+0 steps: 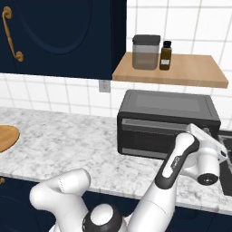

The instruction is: Pick up the kebab skewer and baguette bread, and place them inside the toaster oven. Close the toaster oven door and start by setting the timer.

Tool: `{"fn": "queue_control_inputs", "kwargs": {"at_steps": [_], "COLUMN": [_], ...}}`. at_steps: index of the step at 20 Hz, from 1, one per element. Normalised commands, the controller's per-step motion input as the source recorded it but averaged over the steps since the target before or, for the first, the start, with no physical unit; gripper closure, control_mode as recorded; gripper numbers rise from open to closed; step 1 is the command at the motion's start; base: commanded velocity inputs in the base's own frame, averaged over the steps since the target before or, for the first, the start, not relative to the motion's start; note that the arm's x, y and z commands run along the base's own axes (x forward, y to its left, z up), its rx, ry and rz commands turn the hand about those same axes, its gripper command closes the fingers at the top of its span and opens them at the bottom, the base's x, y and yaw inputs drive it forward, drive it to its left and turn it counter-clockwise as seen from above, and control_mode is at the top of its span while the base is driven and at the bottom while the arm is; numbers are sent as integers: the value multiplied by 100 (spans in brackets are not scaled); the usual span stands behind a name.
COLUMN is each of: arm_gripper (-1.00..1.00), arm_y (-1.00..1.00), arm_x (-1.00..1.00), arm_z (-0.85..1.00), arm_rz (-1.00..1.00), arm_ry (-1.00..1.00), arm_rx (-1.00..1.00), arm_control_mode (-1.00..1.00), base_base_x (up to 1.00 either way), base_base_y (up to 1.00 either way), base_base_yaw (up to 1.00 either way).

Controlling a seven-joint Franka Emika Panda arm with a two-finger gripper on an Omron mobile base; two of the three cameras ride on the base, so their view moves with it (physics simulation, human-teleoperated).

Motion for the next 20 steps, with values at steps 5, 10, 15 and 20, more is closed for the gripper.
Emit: {"fn": "queue_control_inputs", "kwargs": {"at_steps": [5, 10, 15, 20], "arm_gripper": [100, 100, 100, 100], "arm_y": [16, 16, 19, 21], "arm_x": [13, 17, 15, 16], "arm_z": [8, 4, 2, 3], "arm_rz": [0, 0, 0, 0], "arm_ry": [0, 0, 0, 0], "arm_rx": [23, 21, 20, 20], "arm_control_mode": [-100, -100, -100, -100], "base_base_x": [0, 0, 0, 0], "base_base_y": [0, 0, 0, 0], "base_base_yaw": [0, 0, 0, 0]}}
